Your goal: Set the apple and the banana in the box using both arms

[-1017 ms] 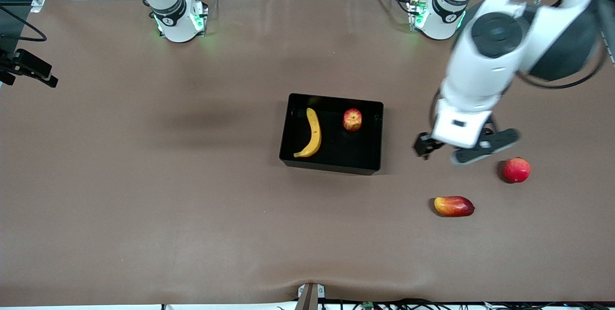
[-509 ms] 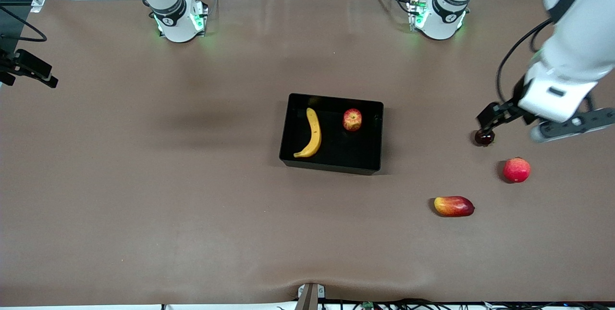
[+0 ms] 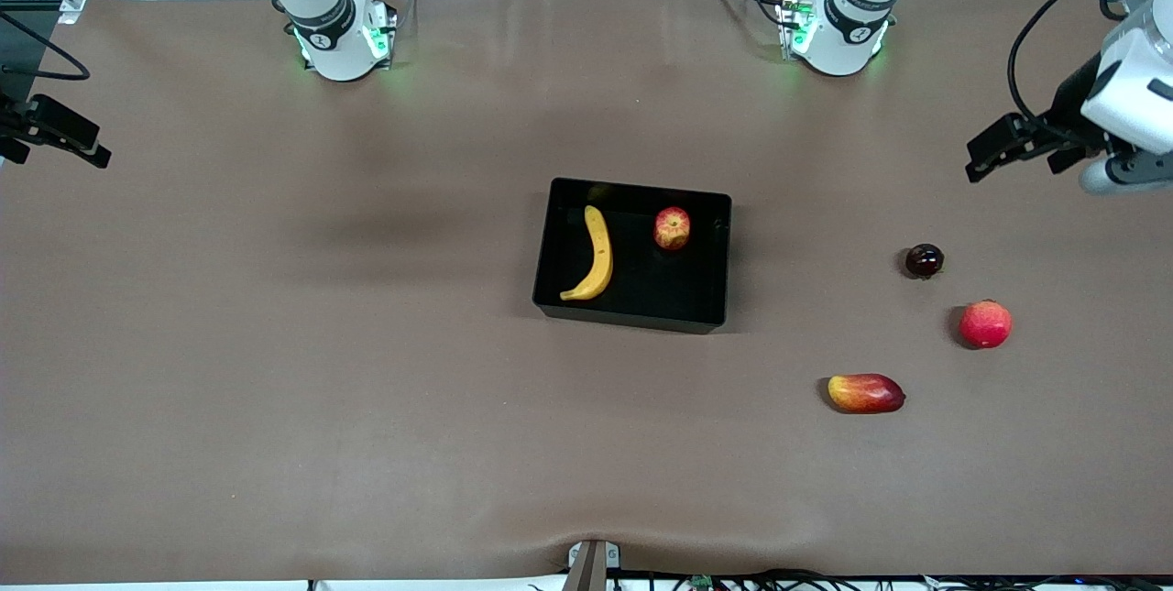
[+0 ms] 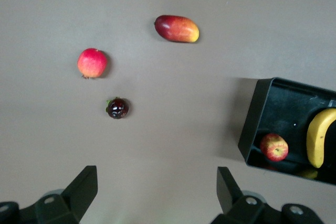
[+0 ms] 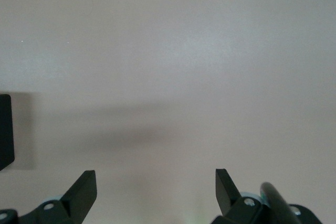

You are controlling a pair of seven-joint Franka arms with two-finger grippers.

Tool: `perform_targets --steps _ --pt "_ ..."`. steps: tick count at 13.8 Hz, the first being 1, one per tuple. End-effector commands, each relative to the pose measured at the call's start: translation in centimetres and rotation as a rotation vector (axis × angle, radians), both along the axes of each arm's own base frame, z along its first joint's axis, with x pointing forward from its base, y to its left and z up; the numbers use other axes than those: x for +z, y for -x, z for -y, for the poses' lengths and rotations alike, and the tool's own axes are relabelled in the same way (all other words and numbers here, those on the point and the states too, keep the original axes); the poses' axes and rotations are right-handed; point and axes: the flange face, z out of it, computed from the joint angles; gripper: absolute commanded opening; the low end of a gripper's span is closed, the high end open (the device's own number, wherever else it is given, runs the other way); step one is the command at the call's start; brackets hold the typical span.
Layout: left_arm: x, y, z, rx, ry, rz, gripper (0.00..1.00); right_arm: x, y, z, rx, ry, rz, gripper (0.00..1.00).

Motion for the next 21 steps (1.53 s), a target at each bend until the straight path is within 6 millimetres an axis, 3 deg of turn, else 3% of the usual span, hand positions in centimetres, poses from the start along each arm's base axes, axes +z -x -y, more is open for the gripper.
perform_targets --steps 1,4,12,21 --pt "-0.5 2.9 0.0 -0.010 0.010 -0.012 1.00 0.2 -0.4 0.4 0.002 0.007 0.003 1.00" --pt "-0.1 3.7 0.1 -0.014 0.005 -0.001 1.00 0.2 -0.3 0.5 0.000 0.007 0.003 1.00" --pt "1.2 1.9 -1.0 0.002 -0.027 0.021 1.00 0.0 -0.5 0.5 0.000 0.006 0.002 1.00" --pt "1.0 1.8 -1.2 -0.001 -0.057 -0.001 1.00 0.0 -0.5 0.5 0.000 0.006 0.002 1.00"
